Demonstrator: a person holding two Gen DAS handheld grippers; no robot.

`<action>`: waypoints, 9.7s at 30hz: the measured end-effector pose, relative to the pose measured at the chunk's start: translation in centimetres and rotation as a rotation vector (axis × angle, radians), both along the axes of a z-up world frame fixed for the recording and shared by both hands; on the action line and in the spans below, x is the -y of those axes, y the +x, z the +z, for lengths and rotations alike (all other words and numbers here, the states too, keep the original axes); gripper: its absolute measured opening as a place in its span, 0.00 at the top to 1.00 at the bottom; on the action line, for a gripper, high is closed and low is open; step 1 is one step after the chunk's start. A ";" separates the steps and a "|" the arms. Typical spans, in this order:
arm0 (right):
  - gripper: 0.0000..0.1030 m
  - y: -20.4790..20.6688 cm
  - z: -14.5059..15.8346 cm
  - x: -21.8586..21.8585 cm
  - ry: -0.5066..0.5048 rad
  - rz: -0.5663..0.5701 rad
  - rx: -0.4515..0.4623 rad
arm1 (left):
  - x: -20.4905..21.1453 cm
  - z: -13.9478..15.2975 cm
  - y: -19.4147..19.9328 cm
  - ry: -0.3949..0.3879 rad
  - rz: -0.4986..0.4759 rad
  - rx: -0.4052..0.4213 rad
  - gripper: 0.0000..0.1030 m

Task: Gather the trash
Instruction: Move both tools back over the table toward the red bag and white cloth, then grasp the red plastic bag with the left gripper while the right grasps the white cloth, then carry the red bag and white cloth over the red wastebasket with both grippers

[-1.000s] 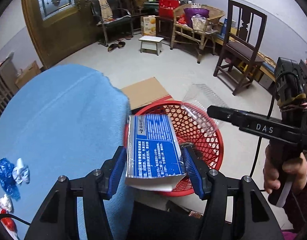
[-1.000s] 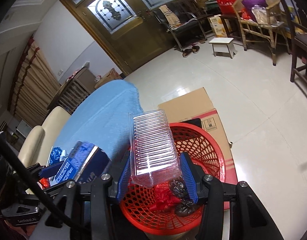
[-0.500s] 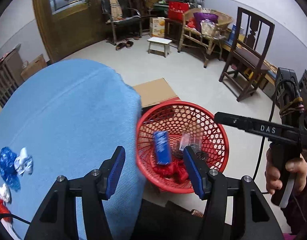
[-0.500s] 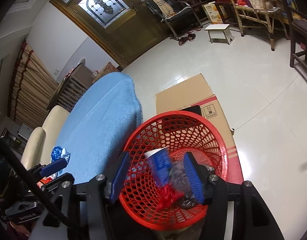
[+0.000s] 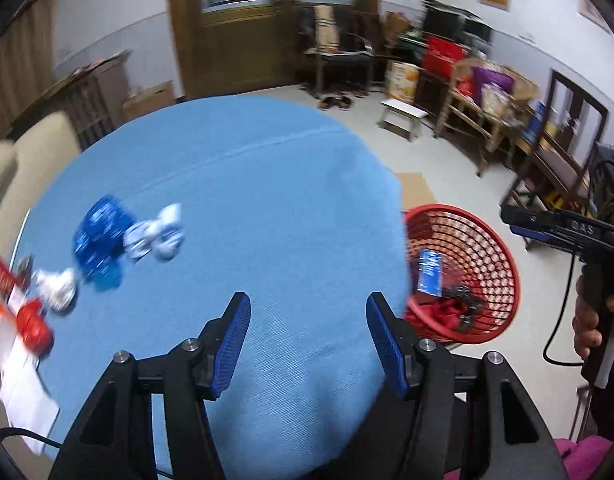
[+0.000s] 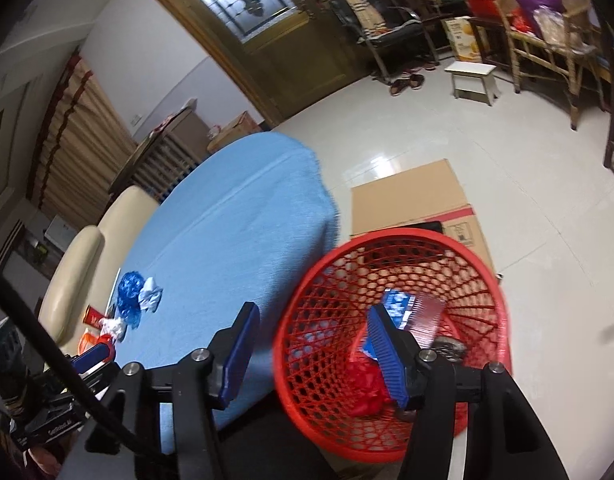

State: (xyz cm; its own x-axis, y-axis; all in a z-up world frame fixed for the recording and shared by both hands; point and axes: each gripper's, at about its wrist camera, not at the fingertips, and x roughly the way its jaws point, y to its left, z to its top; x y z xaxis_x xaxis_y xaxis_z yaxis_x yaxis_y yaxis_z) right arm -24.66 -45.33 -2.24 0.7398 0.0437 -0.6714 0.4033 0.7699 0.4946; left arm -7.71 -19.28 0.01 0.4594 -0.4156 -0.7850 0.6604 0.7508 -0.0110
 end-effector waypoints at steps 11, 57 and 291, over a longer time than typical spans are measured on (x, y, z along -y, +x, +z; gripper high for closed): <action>0.42 5.8 1.4 -7.1 -0.057 0.177 -0.019 | -9.1 -1.3 1.6 -0.043 0.194 -0.026 0.41; 0.42 29.0 0.4 -24.4 -0.182 0.591 -0.047 | -27.3 -4.2 19.5 -0.011 0.619 -0.102 0.41; 0.72 0.8 2.3 -8.0 -0.120 0.203 0.105 | 2.5 1.9 -2.8 0.253 -0.020 0.156 0.55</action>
State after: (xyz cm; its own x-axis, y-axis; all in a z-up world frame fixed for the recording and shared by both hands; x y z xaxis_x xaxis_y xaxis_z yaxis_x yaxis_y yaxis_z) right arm -23.90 -37.37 0.04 0.7902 0.1233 -0.6003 0.1852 0.8857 0.4257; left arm -10.51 -21.77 1.89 0.5765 -0.2262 -0.7852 0.6542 0.7035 0.2776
